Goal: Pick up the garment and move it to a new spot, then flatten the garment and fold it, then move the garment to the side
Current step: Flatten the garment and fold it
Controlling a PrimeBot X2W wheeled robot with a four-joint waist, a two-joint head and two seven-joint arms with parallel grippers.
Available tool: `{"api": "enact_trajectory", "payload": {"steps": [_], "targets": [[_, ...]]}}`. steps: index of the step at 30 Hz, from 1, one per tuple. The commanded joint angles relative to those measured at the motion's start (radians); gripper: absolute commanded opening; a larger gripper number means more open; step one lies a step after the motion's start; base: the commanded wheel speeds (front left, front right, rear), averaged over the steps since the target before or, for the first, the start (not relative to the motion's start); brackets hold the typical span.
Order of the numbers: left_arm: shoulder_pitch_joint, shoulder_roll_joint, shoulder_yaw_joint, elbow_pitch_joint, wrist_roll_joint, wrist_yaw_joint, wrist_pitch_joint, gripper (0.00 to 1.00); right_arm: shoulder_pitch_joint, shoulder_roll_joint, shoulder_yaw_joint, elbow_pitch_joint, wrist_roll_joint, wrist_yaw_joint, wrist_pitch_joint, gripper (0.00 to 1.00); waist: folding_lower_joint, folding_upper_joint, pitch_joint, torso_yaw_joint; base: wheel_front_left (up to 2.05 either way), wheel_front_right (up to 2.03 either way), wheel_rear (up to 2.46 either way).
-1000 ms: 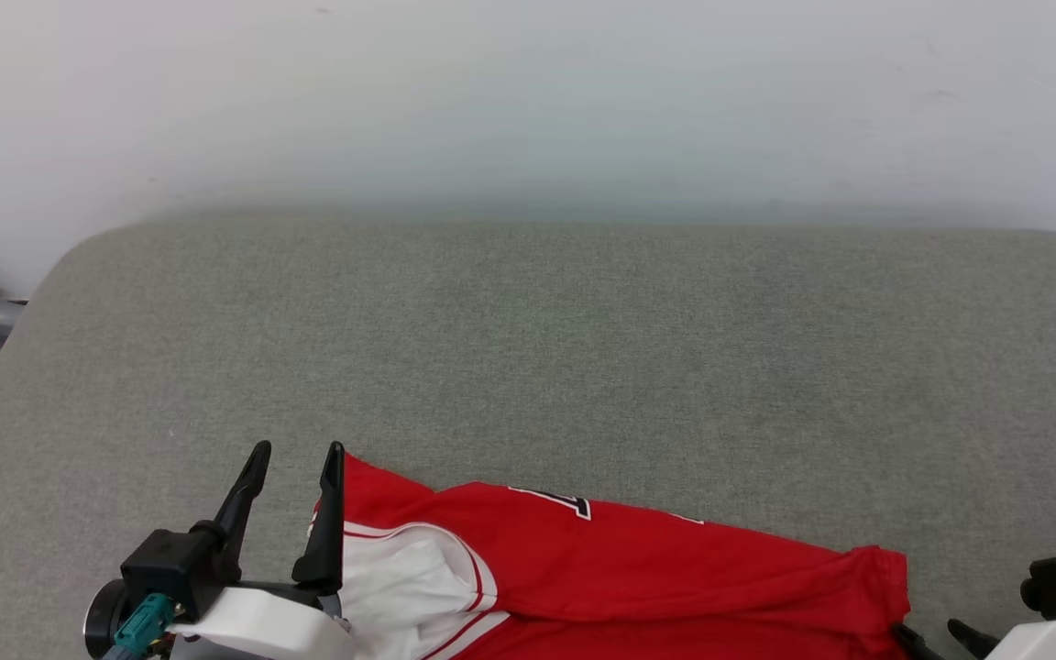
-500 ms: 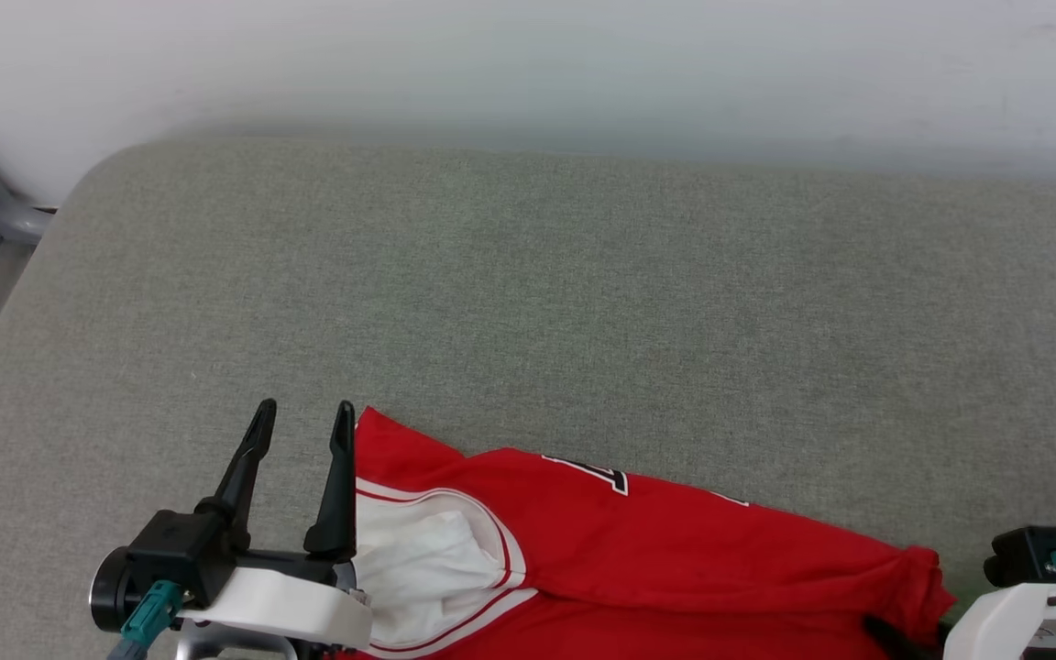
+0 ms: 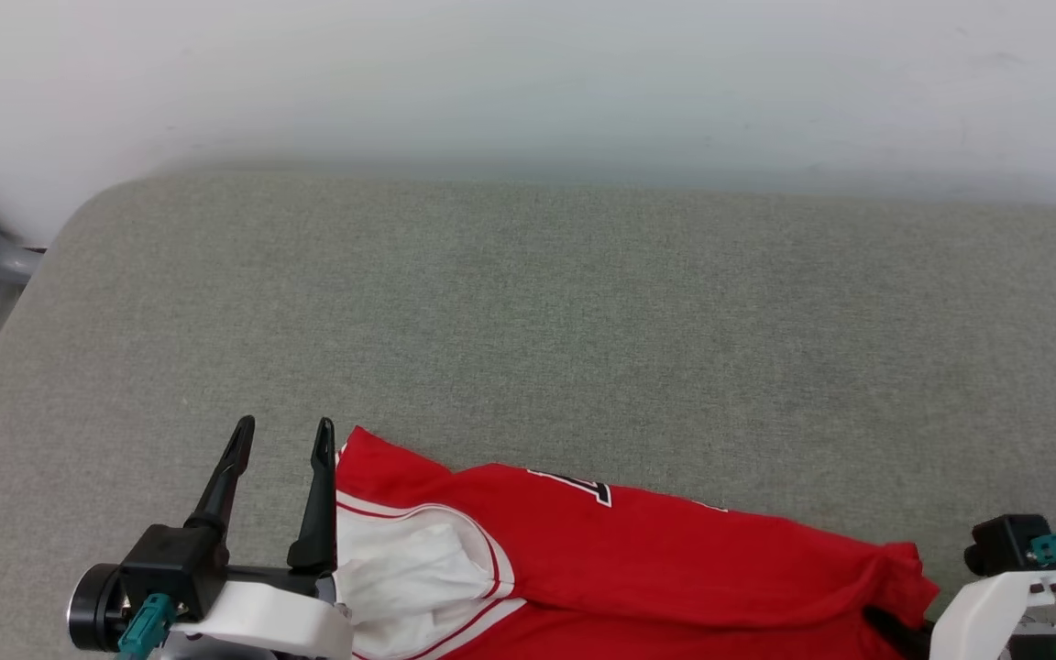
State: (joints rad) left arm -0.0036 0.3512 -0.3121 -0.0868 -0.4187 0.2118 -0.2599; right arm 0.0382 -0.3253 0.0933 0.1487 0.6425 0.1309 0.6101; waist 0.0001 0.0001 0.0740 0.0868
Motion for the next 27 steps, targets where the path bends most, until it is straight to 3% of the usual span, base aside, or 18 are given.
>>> {"api": "enact_trajectory", "payload": {"steps": [1,8,14,17,21,27], "targets": [[0.012,0.006,0.003,0.0,0.003,0.007,-0.003,1.0,-0.012,-0.013,-0.016,-0.006,0.003,0.0,0.004,0.0,-0.0001,-0.0001,-0.018,-0.017,0.0,0.0,0.0],[0.034,0.007,-0.001,-0.005,0.005,0.022,0.007,1.0,0.008,-0.041,-0.165,0.007,-0.008,-0.001,0.058,0.0,-0.0001,-0.0001,-0.047,-0.05,0.0,0.0,0.0],[0.042,0.009,-0.003,-0.008,-0.002,0.025,0.008,1.0,0.036,-0.003,-0.342,0.008,0.009,-0.001,0.164,0.0,-0.0001,-0.0001,-0.058,-0.063,0.0,0.0,0.0],[0.045,0.012,-0.004,-0.008,-0.004,0.028,0.011,1.0,0.005,0.113,-0.409,0.015,0.161,0.0,0.289,0.0,-0.0001,-0.0001,-0.064,-0.068,0.0,0.0,0.0],[0.037,0.014,-0.01,-0.01,-0.005,0.026,0.019,1.0,-0.008,0.219,-0.437,-0.011,0.307,0.0,0.405,0.0,-0.0001,-0.0001,-0.066,-0.062,0.0,0.0,0.0],[0.022,0.017,-0.019,-0.017,-0.004,0.024,0.036,1.0,-0.04,0.275,-0.398,-0.013,0.528,0.0,0.502,0.0,-0.0001,-0.0001,-0.061,-0.039,0.0,0.0,0.0]]}}
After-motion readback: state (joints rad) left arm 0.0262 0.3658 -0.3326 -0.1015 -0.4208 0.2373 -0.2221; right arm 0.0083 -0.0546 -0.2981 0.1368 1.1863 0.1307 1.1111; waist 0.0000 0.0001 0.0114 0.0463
